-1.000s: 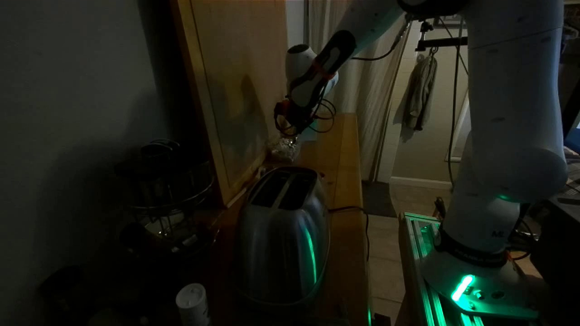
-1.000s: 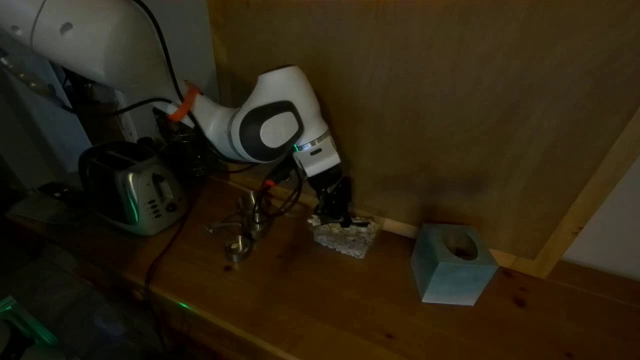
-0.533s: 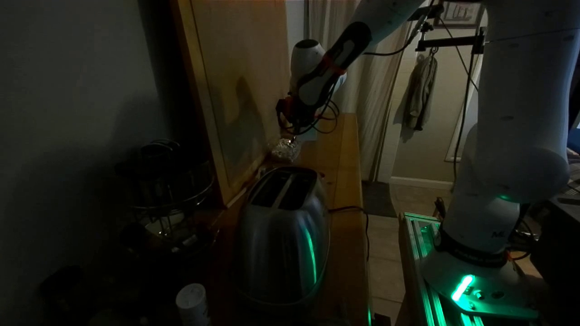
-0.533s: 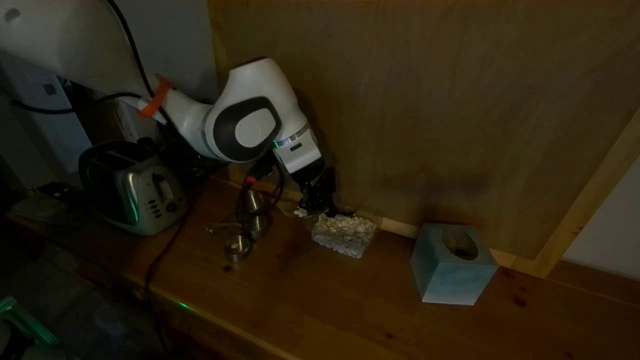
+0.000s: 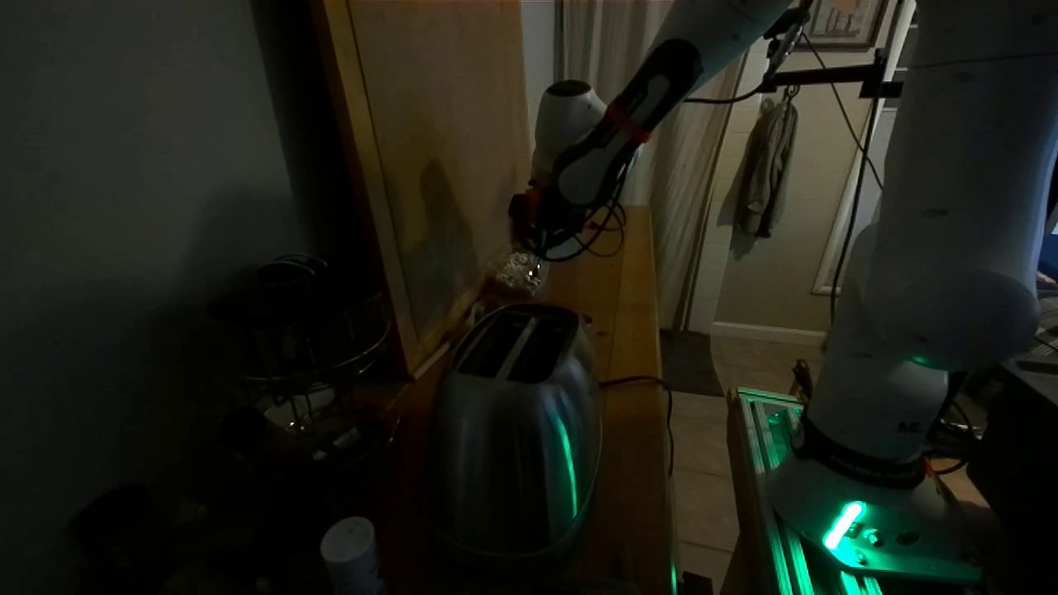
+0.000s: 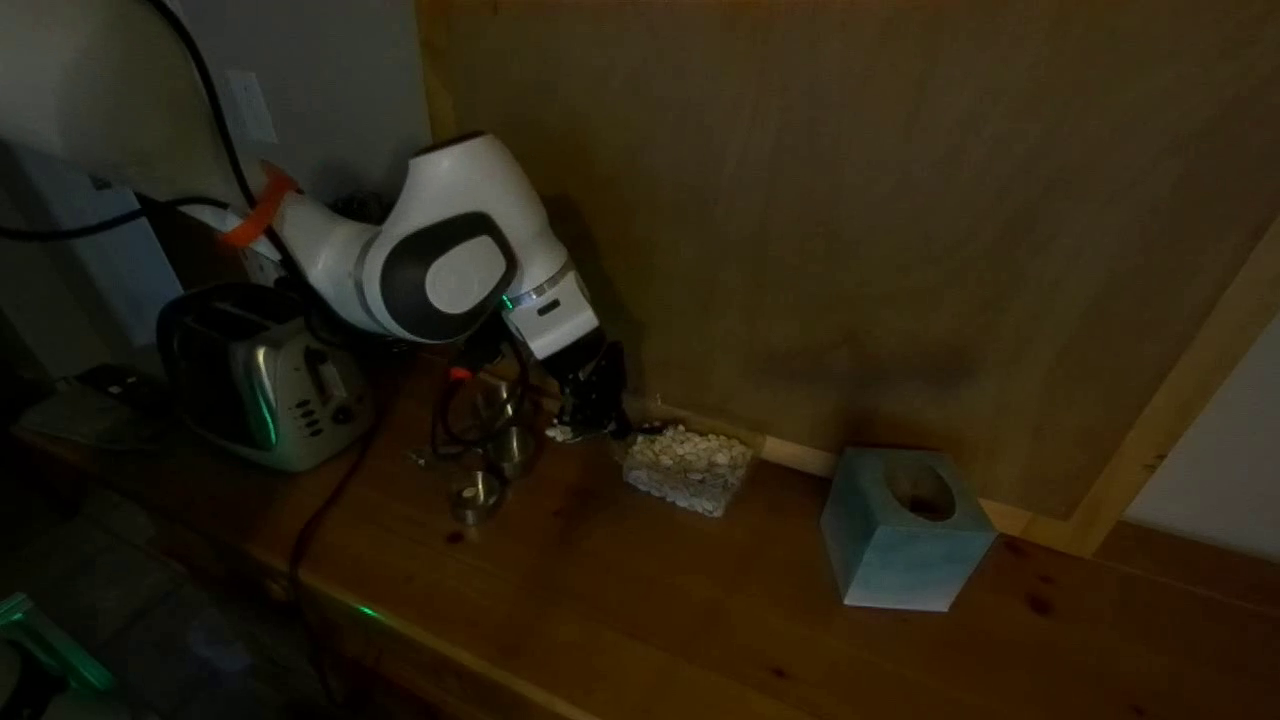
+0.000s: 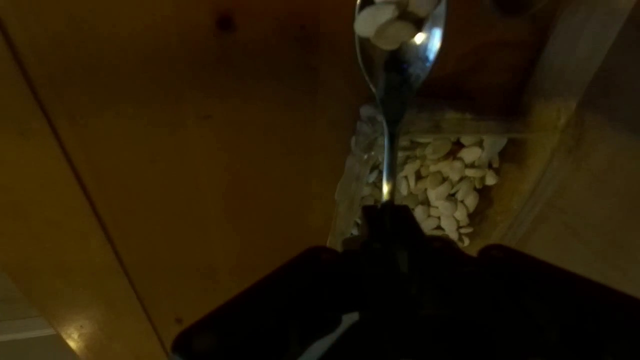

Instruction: Use the silver spoon to place contents from the clear container on the right into the medium measuring cup.

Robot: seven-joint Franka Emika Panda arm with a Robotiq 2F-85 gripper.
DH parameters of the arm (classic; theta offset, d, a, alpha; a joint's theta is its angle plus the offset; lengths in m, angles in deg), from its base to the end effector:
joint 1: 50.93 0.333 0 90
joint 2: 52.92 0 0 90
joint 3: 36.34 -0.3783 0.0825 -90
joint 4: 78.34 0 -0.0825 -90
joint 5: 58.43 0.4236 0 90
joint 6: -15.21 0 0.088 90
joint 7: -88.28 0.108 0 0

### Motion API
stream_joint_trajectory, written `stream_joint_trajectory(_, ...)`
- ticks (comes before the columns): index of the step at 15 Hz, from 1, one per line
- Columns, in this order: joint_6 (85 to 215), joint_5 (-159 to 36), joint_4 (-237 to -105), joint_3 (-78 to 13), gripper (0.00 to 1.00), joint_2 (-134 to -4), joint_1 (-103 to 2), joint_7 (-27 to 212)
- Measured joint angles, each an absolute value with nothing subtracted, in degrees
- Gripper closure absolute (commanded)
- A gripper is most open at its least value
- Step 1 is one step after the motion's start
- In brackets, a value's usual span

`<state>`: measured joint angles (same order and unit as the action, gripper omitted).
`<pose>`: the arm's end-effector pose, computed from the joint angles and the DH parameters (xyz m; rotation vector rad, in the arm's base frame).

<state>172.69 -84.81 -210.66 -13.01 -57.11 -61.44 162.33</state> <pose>0.4918 -0.3059 0.3844 2.1639 -1.9800 0.6447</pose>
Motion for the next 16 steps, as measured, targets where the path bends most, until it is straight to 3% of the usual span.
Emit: stream_joint_trajectory(16,185.7,-84.7,-221.6,-15.8,0.98,-52.9,-62.4,150.7)
